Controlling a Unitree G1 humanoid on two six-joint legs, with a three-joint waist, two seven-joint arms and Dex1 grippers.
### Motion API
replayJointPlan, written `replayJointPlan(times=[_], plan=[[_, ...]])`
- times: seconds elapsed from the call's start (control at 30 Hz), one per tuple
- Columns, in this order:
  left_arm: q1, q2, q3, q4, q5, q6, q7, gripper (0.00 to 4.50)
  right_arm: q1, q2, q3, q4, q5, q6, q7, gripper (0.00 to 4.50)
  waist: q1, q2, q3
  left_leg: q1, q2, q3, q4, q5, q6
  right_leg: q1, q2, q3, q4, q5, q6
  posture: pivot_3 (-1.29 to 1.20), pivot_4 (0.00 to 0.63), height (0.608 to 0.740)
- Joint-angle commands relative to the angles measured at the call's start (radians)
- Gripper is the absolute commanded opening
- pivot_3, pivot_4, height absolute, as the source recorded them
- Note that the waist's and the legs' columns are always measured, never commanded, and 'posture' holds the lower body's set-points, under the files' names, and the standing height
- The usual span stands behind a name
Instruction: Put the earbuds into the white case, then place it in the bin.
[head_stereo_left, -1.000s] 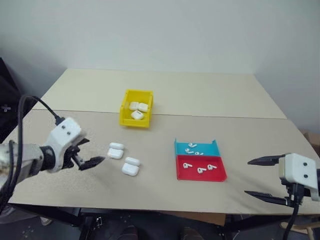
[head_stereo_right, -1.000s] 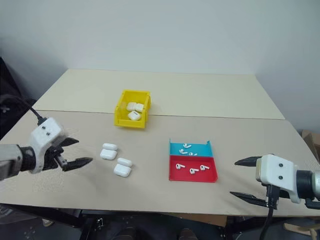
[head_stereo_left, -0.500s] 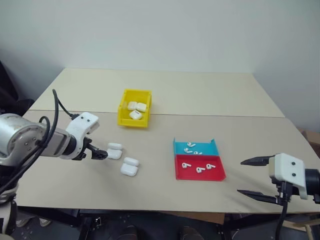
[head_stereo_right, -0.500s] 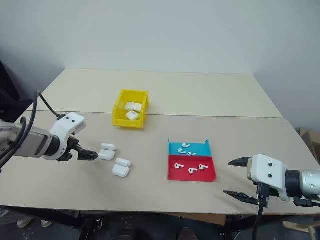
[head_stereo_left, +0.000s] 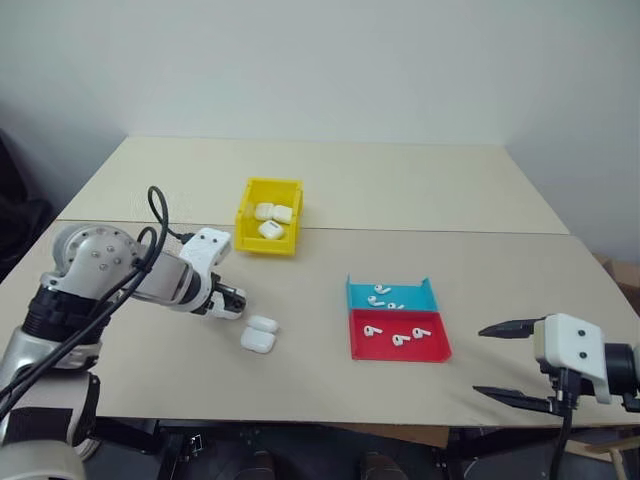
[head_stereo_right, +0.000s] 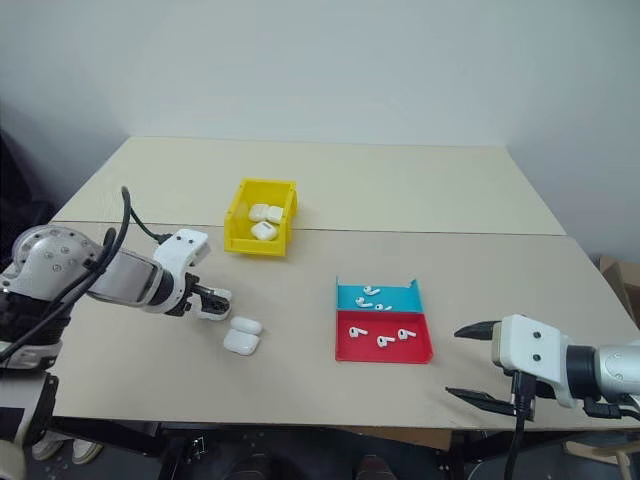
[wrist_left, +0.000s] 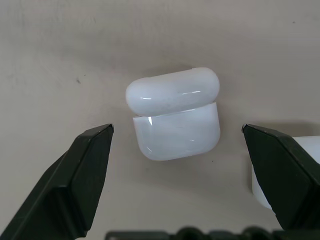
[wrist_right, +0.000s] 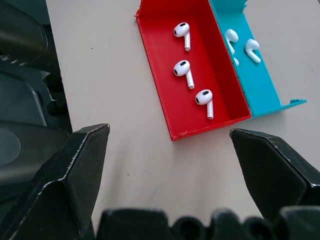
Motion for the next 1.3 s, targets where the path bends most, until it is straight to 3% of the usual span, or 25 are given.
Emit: replayJointPlan(times=[0.03, 0.3, 0.83, 0.93, 1.07, 1.3], plan=[[-0.017, -0.012, 0.009, 0.024, -0.054, 0.004, 0.071, 4.50, 0.002, 0.006, -0.030, -0.010, 0.000, -0.021, -0.011, 4.46, 0.001, 0.000, 0.000, 0.000, 0.000, 0.000, 0.000, 0.000, 0.000, 0.000, 0.000, 0.000, 0.000, 0.000, 0.000, 0.00, 0.150, 0.740], [-0.005, -0.053, 0.013, 0.084, -0.106, 0.004, 0.166, 4.50, 0.004, 0.014, -0.019, -0.009, -0.007, -0.031, -0.029, 4.46, 0.002, 0.000, 0.000, 0.000, 0.000, 0.000, 0.000, 0.000, -0.001, 0.000, 0.000, 0.000, 0.000, 0.000, 0.000, 0.00, 0.150, 0.740], [0.014, -0.107, 0.007, 0.107, -0.043, 0.004, 0.203, 4.50, 0.032, 0.028, -0.034, -0.023, -0.016, -0.030, -0.047, 4.46, 0.003, 0.000, 0.000, 0.000, -0.001, 0.000, 0.000, 0.001, -0.002, 0.000, 0.000, 0.000, 0.000, 0.000, 0.000, 0.00, 0.150, 0.740], [0.010, -0.109, 0.008, 0.101, -0.023, 0.004, 0.193, 3.98, 0.029, 0.030, -0.034, -0.022, -0.015, -0.031, -0.049, 4.50, 0.003, 0.000, 0.000, 0.001, -0.001, 0.000, 0.000, 0.001, -0.002, 0.001, 0.000, 0.000, 0.000, 0.000, 0.000, 0.00, 0.150, 0.740], [0.014, -0.115, 0.009, 0.106, 0.008, 0.004, 0.187, 2.81, 0.030, 0.031, -0.032, -0.020, -0.017, -0.036, -0.050, 4.50, 0.001, 0.000, 0.000, 0.001, -0.001, 0.000, 0.000, 0.001, -0.002, 0.001, 0.000, 0.000, 0.000, 0.000, 0.000, 0.00, 0.150, 0.740], [0.016, -0.115, 0.020, 0.073, 0.036, 0.004, 0.157, 2.76, 0.029, 0.026, -0.039, -0.020, -0.012, -0.032, -0.046, 4.50, 0.001, 0.000, 0.000, 0.001, -0.001, 0.000, 0.000, 0.001, -0.003, 0.001, 0.000, 0.000, 0.000, 0.001, 0.000, 0.00, 0.150, 0.740]])
